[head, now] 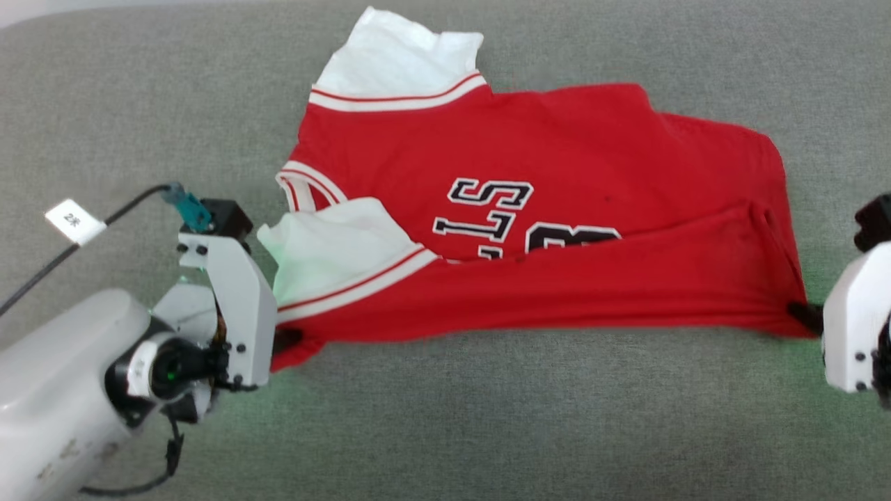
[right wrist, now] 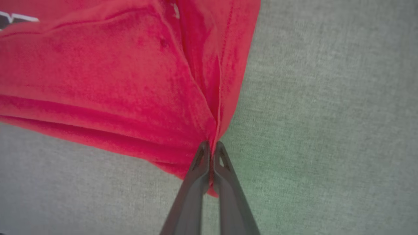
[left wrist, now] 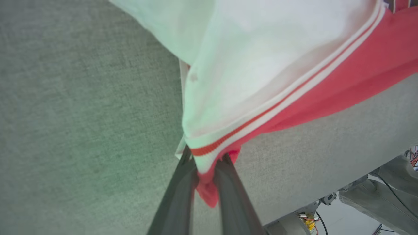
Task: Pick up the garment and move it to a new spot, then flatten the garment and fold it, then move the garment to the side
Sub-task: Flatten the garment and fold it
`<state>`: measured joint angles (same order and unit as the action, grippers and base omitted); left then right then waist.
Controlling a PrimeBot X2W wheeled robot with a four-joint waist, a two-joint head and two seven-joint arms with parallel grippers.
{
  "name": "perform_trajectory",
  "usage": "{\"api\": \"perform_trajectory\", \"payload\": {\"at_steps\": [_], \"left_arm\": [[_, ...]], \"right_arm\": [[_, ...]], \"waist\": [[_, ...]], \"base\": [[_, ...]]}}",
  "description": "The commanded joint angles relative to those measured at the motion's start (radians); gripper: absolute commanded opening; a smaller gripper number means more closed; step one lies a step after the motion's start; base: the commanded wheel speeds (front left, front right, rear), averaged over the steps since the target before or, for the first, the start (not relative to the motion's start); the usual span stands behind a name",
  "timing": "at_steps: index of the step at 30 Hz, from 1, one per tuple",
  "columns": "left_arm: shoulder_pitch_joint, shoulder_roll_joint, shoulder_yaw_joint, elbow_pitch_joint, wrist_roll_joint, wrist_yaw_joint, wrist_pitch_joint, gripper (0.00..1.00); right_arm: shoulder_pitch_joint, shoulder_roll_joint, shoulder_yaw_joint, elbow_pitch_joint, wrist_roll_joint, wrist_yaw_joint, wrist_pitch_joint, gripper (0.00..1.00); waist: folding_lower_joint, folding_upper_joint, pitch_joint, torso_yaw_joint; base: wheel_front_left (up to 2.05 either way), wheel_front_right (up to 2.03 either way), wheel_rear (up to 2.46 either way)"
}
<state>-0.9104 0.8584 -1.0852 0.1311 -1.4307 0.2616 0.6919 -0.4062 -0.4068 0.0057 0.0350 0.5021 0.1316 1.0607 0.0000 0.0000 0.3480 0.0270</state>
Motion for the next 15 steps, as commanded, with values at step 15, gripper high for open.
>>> {"api": "perform_trajectory", "payload": {"at_steps": [15], "left_arm": [[0.16, 0.076, -0.072, -0.2, -0.003, 0.114, 0.01, 0.0]], "right_arm": [[0.262, 0.047, -0.075, -0.163, 0.027, -0.002, 0.128, 0.0]], "waist": [[0.0, 0.0, 0.022, -0.007]], "base": [[0.0, 0.0, 0.0]]}}
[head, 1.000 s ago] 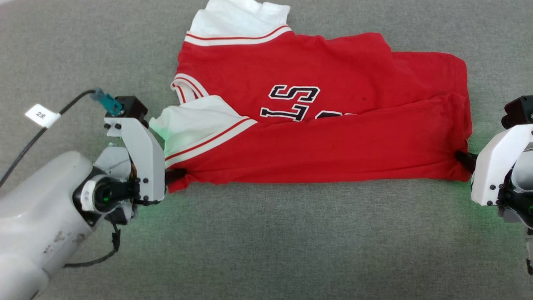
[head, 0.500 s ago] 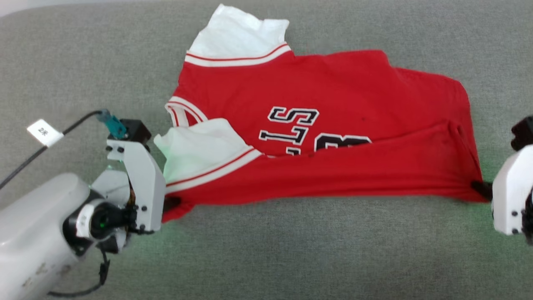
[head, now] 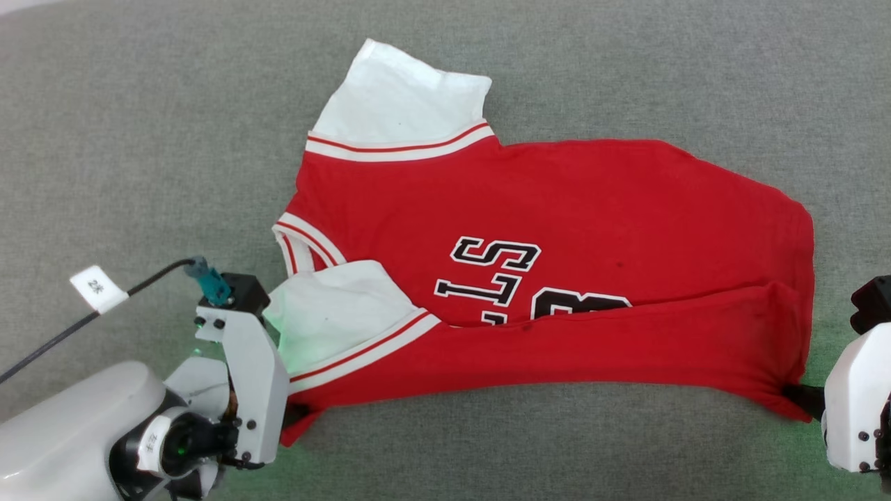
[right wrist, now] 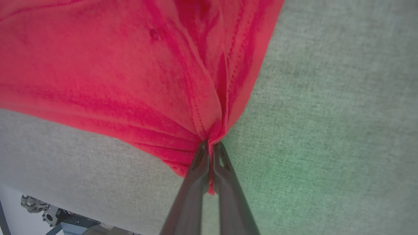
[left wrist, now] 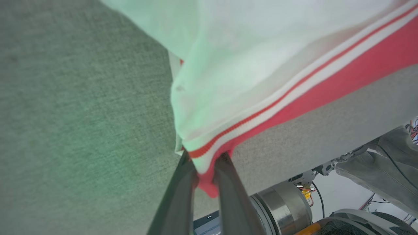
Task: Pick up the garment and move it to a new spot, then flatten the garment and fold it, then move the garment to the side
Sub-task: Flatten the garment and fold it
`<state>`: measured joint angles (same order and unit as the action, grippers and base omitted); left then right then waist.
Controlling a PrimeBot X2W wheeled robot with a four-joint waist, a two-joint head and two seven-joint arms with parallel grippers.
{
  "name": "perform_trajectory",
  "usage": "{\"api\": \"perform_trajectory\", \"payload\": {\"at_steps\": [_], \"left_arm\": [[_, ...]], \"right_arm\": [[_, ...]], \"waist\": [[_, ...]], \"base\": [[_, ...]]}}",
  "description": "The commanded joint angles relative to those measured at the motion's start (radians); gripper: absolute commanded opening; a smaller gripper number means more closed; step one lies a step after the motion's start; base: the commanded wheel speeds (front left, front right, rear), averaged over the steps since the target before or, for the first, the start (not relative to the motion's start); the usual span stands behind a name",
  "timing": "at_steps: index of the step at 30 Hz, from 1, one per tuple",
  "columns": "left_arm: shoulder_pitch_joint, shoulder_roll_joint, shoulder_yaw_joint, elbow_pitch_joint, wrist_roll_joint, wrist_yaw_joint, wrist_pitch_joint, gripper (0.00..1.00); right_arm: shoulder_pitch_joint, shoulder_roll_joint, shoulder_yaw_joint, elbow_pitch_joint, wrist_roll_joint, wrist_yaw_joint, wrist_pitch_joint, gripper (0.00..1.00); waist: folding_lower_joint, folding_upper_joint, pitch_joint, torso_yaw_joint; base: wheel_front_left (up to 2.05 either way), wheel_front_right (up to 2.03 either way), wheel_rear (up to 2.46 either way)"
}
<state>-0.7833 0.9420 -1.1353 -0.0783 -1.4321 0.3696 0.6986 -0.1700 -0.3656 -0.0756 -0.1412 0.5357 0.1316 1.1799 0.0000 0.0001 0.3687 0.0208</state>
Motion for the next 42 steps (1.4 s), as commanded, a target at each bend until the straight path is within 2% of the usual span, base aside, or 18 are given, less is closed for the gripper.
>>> {"api": "perform_trajectory", "payload": {"at_steps": [1, 10, 11, 12, 13, 14, 19, 26, 29, 33, 37, 42], "left_arm": [[0.041, -0.012, -0.028, 0.014, -0.004, 0.006, 0.007, 0.0], [0.073, -0.055, -0.046, 0.079, -0.007, -0.011, -0.009, 0.0], [0.069, -0.057, -0.041, 0.084, -0.006, -0.014, -0.014, 0.07], [0.064, -0.058, -0.035, 0.086, -0.005, -0.016, -0.019, 0.32], [0.055, -0.056, -0.03, 0.087, 0.001, -0.018, -0.024, 0.63], [0.047, -0.051, -0.026, 0.088, 0.007, -0.017, -0.028, 1.0], [0.003, -0.004, -0.001, 0.061, 0.015, -0.004, -0.013, 1.0], [-0.101, 0.055, 0.046, -0.031, 0.024, 0.019, 0.048, 1.0], [-0.156, 0.067, 0.064, -0.031, 0.041, 0.023, 0.073, 1.0], [-0.217, 0.054, 0.09, 0.007, 0.037, 0.019, 0.096, 1.0], [-0.282, 0.036, 0.093, 0.044, 0.079, -0.015, 0.108, 1.0], [-0.374, -0.023, 0.107, 0.154, 0.168, -0.107, 0.033, 1.0]], "right_arm": [[0.032, 0.012, 0.008, 0.016, -0.002, -0.002, 0.012, 0.0], [0.04, 0.033, 0.023, 0.048, -0.014, -0.002, -0.009, 0.0], [0.032, 0.032, 0.022, 0.048, -0.017, -0.002, -0.021, 0.0], [0.026, 0.031, 0.021, 0.049, -0.021, -0.002, -0.028, 0.24], [0.022, 0.029, 0.023, 0.048, -0.022, -0.002, -0.034, 0.43], [0.016, 0.028, 0.021, 0.047, -0.023, -0.002, -0.041, 1.0], [-0.002, 0.022, 0.006, 0.036, -0.004, -0.002, -0.043, 1.0], [-0.038, 0.038, -0.03, -0.047, 0.011, -0.002, -0.07, 1.0], [-0.061, 0.05, -0.04, -0.083, -0.001, -0.002, -0.123, 1.0], [-0.101, 0.08, -0.048, -0.107, -0.025, -0.002, -0.244, 1.0], [-0.148, 0.102, -0.029, -0.11, -0.046, -0.002, -0.391, 1.0], [-0.215, 0.103, 0.008, -0.103, -0.105, -0.002, -0.616, 1.0]], "waist": [[0.0, -0.0001, 0.003, -0.002], [0.0, -0.0001, 0.01, -0.006], [0.0, -0.0001, 0.009, -0.006], [0.0, -0.0001, 0.008, -0.006], [0.0, -0.0001, 0.006, -0.006], [0.0, -0.0001, 0.004, -0.006], [0.0, -0.0001, -0.017, -0.009], [0.0, -0.0001, -0.028, -0.022], [0.0, -0.0001, -0.021, -0.035], [0.0, -0.0001, -0.007, -0.06], [0.0, -0.0001, 0.013, -0.087], [0.0, -0.0001, 0.045, -0.12]], "base": [[0.0, 0.0, 0.0], [0.0, 0.0, 0.0], [0.0, 0.0, 0.0], [0.0, 0.0, 0.0], [0.0, 0.0, 0.0], [0.0, 0.0, 0.0], [0.0, 0.0, 0.0], [0.0, 0.0, 0.0], [0.0, 0.0, 0.0], [0.0, 0.0, 0.0], [0.0, 0.0, 0.0], [0.0, 0.0, 0.0]]}}
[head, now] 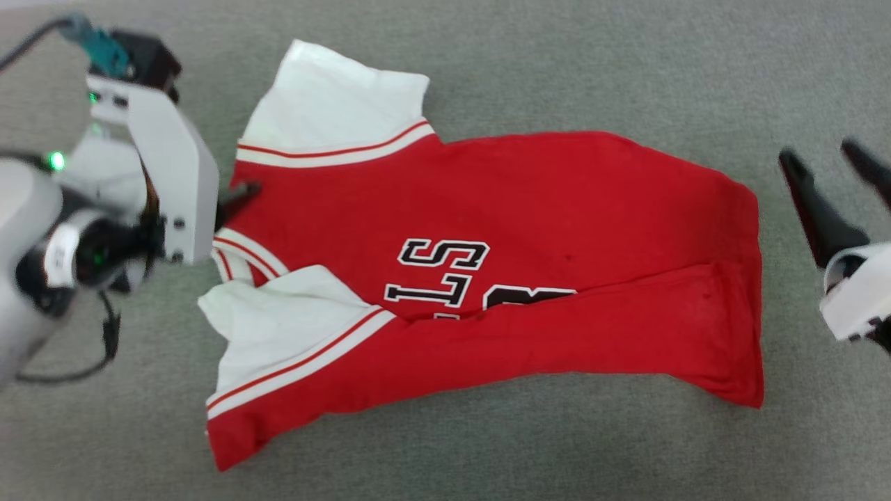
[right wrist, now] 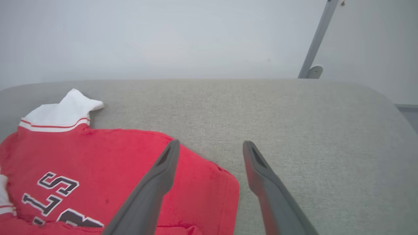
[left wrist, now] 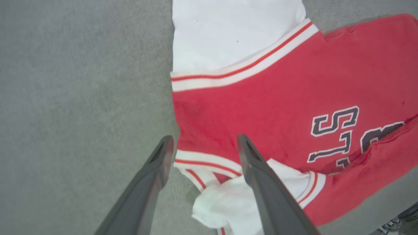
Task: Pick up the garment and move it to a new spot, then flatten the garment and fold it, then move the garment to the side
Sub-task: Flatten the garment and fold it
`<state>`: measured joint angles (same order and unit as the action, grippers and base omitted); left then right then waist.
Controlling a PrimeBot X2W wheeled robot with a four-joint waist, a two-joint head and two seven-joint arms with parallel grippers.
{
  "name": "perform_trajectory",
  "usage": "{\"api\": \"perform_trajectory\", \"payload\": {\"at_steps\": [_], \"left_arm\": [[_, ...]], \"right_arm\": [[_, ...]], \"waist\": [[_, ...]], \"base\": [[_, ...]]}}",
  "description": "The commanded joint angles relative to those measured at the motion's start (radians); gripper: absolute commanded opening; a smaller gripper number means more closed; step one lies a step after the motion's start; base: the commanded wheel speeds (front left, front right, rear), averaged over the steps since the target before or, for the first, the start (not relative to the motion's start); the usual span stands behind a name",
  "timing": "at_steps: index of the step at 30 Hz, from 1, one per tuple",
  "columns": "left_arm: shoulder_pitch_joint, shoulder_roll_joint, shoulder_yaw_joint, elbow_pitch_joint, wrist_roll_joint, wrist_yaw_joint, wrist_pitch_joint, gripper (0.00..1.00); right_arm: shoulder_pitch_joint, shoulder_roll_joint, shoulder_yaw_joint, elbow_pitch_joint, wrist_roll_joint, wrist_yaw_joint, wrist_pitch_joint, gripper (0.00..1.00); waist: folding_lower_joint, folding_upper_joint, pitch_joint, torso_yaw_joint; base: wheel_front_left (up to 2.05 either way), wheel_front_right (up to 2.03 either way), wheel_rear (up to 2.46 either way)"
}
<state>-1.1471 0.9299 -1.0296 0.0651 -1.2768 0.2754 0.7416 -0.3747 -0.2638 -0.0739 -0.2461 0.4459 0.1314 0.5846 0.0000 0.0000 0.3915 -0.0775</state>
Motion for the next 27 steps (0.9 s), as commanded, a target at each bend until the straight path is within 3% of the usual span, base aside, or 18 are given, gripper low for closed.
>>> {"api": "perform_trajectory", "payload": {"at_steps": [1, 8, 14, 20, 27], "left_arm": [[-0.032, -0.024, 0.009, 0.042, 0.027, -0.033, -0.031, 1.0], [-0.157, -0.107, 0.034, 0.26, 0.119, -0.151, -0.158, 1.0], [-0.247, -0.152, 0.039, 0.423, 0.155, -0.229, -0.196, 1.0], [-0.312, -0.185, 0.022, 0.566, 0.145, -0.314, -0.129, 1.0], [-0.359, -0.222, -0.01, 0.698, 0.133, -0.331, 0.007, 1.0]], "right_arm": [[-0.026, 0.004, 0.014, 0.004, -0.022, -0.002, -0.068, 1.0], [-0.091, 0.032, 0.07, 0.045, -0.076, -0.002, -0.326, 1.0], [-0.097, 0.054, 0.098, 0.095, -0.082, -0.002, -0.395, 1.0], [-0.105, 0.068, 0.113, 0.118, -0.077, -0.002, -0.419, 1.0], [-0.107, 0.079, 0.125, 0.13, -0.076, -0.002, -0.414, 1.0]], "waist": [[0.0, 0.0, 0.031, -0.03], [0.0, 0.0, 0.096, -0.093], [0.0, 0.0, 0.151, -0.135], [0.0, 0.0, 0.194, -0.161], [0.0, 0.0, 0.214, -0.173]], "base": [[0.0, 0.0, 0.0], [0.0, 0.0, 0.0], [0.0, 0.0, 0.0], [0.0, 0.0, 0.0], [0.0, 0.0, 0.0]]}}
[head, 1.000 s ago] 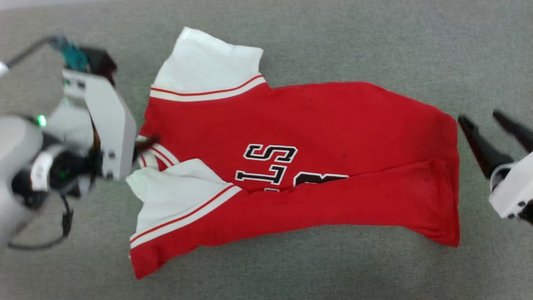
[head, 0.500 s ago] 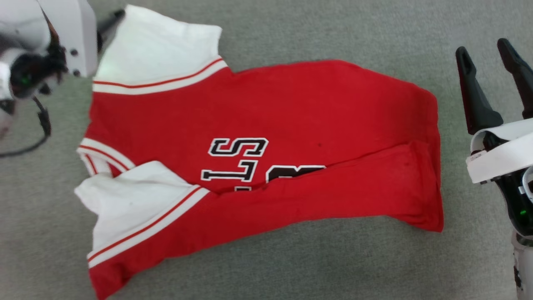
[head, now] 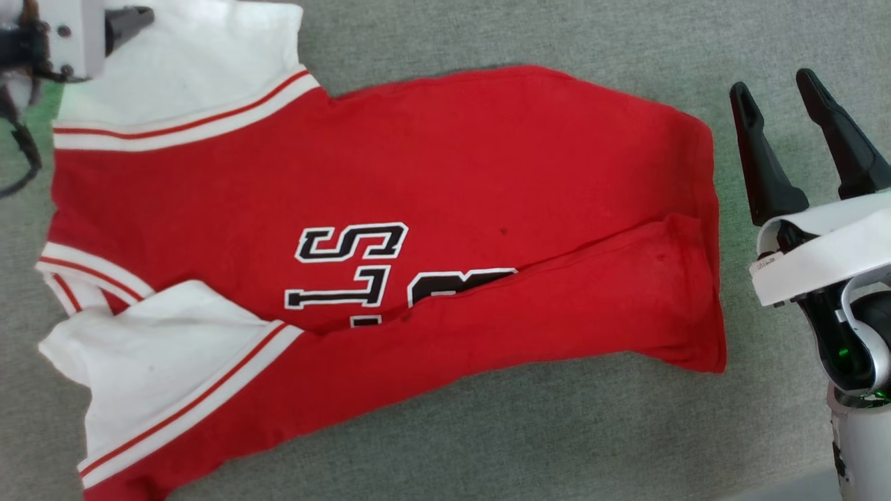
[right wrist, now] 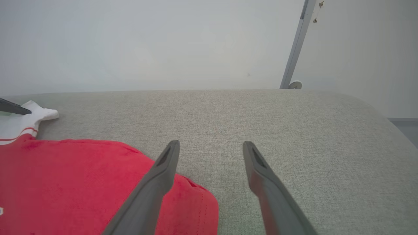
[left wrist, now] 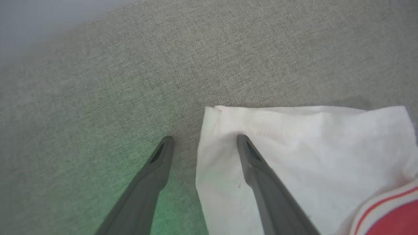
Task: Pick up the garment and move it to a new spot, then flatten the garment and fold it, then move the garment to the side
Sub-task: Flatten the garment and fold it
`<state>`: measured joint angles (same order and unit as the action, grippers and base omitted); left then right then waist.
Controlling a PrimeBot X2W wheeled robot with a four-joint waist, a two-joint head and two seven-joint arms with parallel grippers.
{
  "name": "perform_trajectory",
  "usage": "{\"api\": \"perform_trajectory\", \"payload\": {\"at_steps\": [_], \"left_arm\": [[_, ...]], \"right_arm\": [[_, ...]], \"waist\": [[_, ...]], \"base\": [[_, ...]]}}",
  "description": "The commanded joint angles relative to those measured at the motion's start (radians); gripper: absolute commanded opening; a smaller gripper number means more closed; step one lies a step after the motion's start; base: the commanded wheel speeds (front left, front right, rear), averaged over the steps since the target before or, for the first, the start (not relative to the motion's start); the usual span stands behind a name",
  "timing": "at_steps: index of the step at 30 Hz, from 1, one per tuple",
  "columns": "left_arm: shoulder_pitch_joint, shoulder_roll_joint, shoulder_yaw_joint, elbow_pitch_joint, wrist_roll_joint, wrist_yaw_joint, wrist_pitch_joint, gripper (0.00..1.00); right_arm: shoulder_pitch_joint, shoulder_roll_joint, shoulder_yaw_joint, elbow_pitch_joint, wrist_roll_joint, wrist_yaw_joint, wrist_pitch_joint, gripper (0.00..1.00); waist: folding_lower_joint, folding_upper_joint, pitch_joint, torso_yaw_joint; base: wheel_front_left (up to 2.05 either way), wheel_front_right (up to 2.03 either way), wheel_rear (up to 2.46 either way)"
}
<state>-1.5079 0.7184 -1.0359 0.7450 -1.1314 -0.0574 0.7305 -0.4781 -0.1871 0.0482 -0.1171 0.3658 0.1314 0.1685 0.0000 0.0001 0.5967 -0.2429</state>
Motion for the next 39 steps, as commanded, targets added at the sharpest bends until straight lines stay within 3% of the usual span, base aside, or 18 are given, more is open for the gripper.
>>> {"api": "perform_trajectory", "payload": {"at_steps": [1, 2, 3, 8, 12, 26, 27, 28, 29, 39], "left_arm": [[0.005, -0.019, -0.007, 0.036, -0.017, 0.006, 0.037, 0.61], [0.005, -0.024, -0.015, 0.049, -0.017, 0.005, 0.056, 0.24], [0.009, -0.03, -0.019, 0.064, -0.021, 0.011, 0.075, 0.0], [0.01, -0.05, -0.027, 0.096, -0.025, 0.011, 0.095, 0.0], [-0.007, -0.051, -0.026, 0.106, -0.015, -0.002, 0.08, 0.0], [-0.033, -0.103, -0.018, 0.128, -0.02, -0.032, 0.022, 0.0], [-0.031, -0.107, -0.016, 0.13, -0.023, -0.035, 0.016, 0.0], [-0.03, -0.111, -0.013, 0.132, -0.027, -0.037, 0.012, 0.0], [-0.029, -0.114, -0.013, 0.134, -0.025, -0.038, 0.005, 0.0], [-0.052, -0.127, -0.004, 0.116, -0.019, -0.063, -0.082, 0.0]], "right_arm": [[-0.007, 0.003, 0.003, 0.001, 0.004, -0.002, 0.006, 1.0], [-0.01, 0.003, 0.003, 0.003, 0.003, -0.002, 0.012, 1.0], [-0.012, 0.005, 0.002, 0.003, 0.004, -0.002, 0.019, 1.0], [-0.022, 0.011, -0.002, 0.0, 0.019, -0.002, 0.07, 1.0], [-0.039, 0.021, -0.003, -0.005, 0.045, -0.002, 0.176, 1.0], [-0.233, 0.002, 0.036, 0.148, 0.035, -0.002, 0.732, 1.0], [-0.246, -0.001, 0.041, 0.161, 0.038, -0.002, 0.762, 0.7], [-0.256, -0.003, 0.04, 0.173, 0.035, -0.002, 0.781, 0.07], [-0.264, -0.005, 0.042, 0.186, 0.03, -0.002, 0.8, 0.0], [-0.303, -0.03, 0.026, 0.209, 0.008, -0.002, 0.786, 0.0]], "waist": [[0.0, -0.0001, 0.01, -0.008], [0.0, -0.0001, 0.012, -0.008], [0.0, -0.0001, 0.013, -0.008], [0.0, -0.0001, 0.015, -0.008], [0.0, -0.0001, 0.013, -0.004], [0.0, -0.0001, 0.009, 0.052], [0.0, -0.0001, 0.008, 0.057], [0.0, -0.0001, 0.008, 0.061], [0.0, -0.0001, 0.006, 0.065], [0.0, -0.0001, -0.055, 0.123]], "base": [[0.0, 0.0, 0.0], [0.0, 0.0, 0.0], [0.0, 0.0, 0.0], [0.0, 0.0, 0.0], [0.0, 0.0, 0.0], [0.0, 0.0, 0.0], [0.0, 0.0, 0.0], [0.0, 0.0, 0.0], [0.0, 0.0, 0.0], [0.0, 0.0, 0.0]]}}
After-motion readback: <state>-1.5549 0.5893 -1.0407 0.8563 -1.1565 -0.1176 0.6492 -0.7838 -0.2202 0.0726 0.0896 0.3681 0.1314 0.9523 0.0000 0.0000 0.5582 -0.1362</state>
